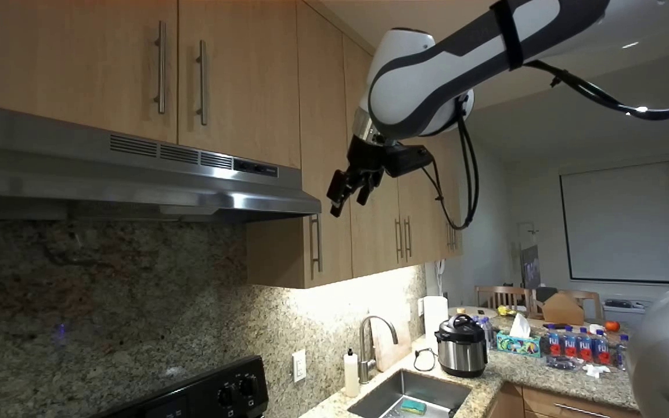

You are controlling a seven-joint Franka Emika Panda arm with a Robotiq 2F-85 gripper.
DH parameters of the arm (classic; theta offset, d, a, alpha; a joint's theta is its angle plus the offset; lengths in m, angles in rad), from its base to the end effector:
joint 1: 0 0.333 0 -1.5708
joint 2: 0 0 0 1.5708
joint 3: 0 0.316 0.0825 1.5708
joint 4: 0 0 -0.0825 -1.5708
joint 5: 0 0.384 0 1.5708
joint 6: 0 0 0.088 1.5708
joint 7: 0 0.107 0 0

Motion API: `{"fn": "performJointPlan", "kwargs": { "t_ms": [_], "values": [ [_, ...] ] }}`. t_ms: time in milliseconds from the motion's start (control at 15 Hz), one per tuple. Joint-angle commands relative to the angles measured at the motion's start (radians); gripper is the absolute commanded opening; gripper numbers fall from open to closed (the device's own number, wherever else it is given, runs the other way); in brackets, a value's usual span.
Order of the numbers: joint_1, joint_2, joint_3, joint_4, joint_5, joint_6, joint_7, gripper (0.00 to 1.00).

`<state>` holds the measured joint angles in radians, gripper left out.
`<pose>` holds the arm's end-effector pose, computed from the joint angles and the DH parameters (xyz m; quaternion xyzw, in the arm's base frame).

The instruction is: Turn on the light under the top cabinet.

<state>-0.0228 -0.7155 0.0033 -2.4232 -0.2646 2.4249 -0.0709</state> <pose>0.3832 -0.0082 0.6323 0.9262 0.0866 0.3421 0.1328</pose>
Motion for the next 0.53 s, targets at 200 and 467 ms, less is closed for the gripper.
{"fn": "performJointPlan", "kwargs": {
  "t_ms": [200, 467],
  "values": [
    [0.065, 0.024, -0.060, 0.058, 0.023, 0.217, -0.155, 1.00],
    [0.115, 0.106, -0.065, 0.139, 0.045, 0.298, -0.175, 1.00]
  ]
}}
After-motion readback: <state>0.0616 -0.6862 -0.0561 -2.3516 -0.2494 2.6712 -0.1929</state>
